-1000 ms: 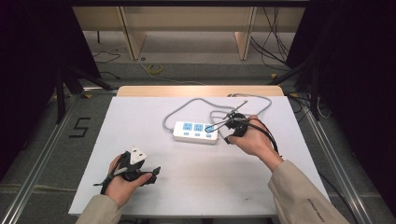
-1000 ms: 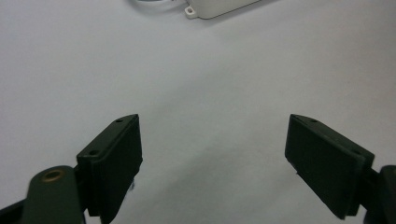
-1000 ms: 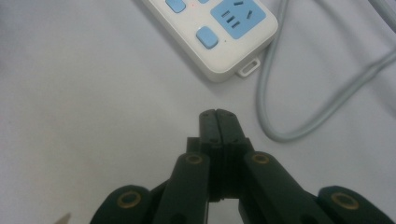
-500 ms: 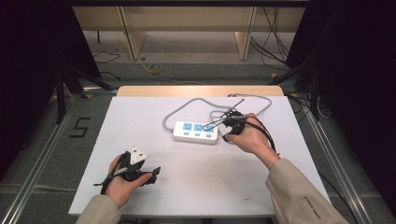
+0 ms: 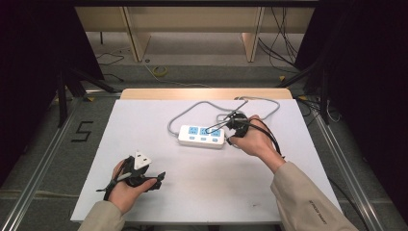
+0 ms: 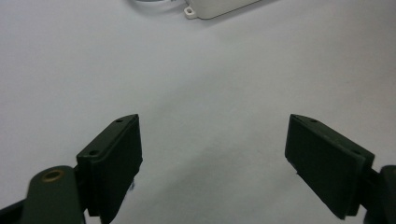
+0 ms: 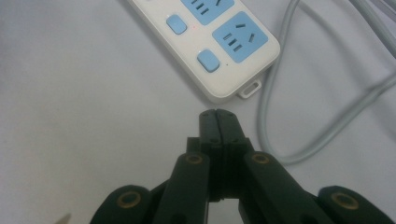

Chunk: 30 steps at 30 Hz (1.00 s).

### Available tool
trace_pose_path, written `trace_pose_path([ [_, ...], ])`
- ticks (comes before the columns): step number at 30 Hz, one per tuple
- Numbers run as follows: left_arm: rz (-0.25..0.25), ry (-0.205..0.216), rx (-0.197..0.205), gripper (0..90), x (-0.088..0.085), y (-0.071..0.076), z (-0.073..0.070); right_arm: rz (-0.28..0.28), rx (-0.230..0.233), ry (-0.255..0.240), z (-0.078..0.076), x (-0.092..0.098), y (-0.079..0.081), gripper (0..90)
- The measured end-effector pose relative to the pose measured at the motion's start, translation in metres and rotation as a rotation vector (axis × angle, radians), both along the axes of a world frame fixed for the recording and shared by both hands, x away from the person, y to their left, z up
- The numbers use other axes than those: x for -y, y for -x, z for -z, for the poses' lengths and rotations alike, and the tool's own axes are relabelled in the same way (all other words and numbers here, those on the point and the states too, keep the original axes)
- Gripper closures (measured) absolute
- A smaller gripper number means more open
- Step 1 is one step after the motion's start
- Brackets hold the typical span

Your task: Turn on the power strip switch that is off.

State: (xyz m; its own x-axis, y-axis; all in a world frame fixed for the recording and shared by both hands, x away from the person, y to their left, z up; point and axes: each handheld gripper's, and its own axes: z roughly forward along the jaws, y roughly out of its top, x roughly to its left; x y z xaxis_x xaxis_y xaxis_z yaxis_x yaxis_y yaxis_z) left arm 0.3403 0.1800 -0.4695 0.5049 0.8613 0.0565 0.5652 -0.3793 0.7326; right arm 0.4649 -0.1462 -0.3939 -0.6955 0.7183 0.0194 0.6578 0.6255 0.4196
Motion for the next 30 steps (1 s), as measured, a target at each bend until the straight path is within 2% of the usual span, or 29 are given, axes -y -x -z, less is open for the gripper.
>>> trace_pose_path([
  [30,0.001,-0.001,0.001,18.6,-0.001,0.000,0.000,-0.006,0.006,0.005,0.000,-0.014,-0.011,90.0],
])
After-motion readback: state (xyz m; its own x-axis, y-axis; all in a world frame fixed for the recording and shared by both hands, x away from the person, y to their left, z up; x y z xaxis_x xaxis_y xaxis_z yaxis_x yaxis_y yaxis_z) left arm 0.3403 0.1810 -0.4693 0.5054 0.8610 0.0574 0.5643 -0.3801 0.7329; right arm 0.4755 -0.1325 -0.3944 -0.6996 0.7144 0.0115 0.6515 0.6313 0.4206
